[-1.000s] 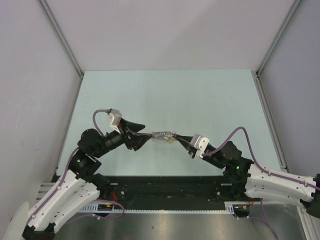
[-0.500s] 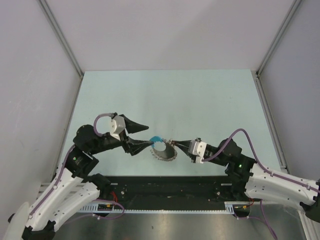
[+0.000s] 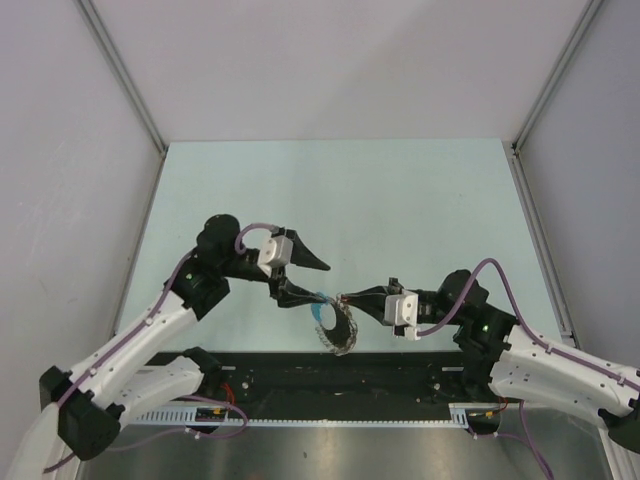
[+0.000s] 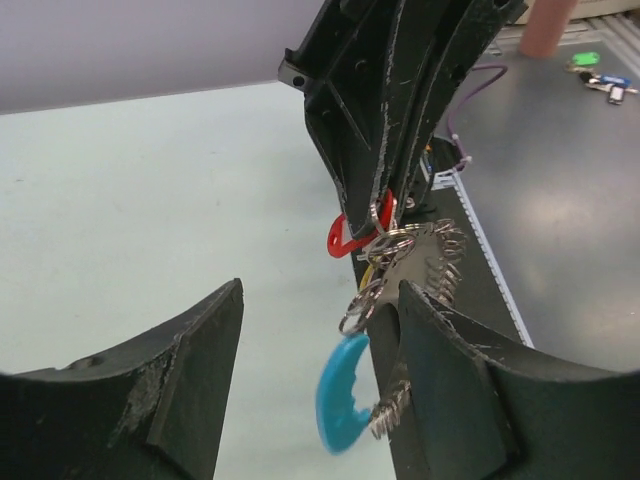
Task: Remove the keys from the keyring
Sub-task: Remove the key from the keyring.
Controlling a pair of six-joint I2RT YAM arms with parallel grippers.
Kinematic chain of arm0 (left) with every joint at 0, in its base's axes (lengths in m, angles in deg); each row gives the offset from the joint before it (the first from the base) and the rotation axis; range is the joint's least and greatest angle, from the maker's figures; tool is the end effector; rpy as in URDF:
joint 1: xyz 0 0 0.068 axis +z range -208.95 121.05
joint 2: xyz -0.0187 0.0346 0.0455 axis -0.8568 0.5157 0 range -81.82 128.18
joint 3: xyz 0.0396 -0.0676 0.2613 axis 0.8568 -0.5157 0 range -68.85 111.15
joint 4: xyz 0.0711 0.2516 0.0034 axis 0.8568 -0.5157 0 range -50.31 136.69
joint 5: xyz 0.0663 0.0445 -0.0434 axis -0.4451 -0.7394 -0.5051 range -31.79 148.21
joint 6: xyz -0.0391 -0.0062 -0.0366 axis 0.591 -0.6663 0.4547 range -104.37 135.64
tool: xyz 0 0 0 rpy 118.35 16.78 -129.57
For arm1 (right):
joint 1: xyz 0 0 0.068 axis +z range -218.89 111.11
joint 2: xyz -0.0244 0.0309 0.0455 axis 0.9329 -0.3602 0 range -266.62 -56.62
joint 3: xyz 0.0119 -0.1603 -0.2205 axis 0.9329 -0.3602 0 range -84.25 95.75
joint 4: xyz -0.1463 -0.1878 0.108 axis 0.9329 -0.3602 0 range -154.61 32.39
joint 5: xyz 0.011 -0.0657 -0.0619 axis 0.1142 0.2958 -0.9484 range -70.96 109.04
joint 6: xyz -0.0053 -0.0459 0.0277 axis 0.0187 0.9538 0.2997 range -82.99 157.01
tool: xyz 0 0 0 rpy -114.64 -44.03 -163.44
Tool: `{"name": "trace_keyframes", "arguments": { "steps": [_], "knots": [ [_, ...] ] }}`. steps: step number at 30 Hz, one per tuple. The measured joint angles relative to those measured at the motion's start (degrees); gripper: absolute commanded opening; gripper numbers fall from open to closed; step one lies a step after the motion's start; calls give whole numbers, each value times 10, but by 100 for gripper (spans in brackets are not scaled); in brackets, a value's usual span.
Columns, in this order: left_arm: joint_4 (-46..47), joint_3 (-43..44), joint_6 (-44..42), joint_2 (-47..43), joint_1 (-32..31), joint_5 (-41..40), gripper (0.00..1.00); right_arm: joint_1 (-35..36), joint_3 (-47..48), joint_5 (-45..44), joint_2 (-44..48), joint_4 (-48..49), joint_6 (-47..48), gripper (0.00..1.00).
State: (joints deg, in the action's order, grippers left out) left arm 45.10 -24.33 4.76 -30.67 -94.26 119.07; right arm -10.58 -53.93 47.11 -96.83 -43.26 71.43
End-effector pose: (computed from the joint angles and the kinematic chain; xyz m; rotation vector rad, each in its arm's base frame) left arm 0.1414 -0.1381 0.3373 1.3735 1.1505 -1.2092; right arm 0.0777 0.1577 0.3093 -1.3554 0.7362 0.6975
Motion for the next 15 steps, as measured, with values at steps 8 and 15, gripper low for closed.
{"name": "trace_keyframes", "arguments": {
  "steps": [8, 15],
  "knots": [
    [-33, 16, -28, 52, -20, 48, 68, -14, 3, 48, 0, -4, 9, 0],
    [12, 12, -4, 57, -47, 90, 62, -19, 3, 61, 0, -5, 17, 0]
  ]
}}
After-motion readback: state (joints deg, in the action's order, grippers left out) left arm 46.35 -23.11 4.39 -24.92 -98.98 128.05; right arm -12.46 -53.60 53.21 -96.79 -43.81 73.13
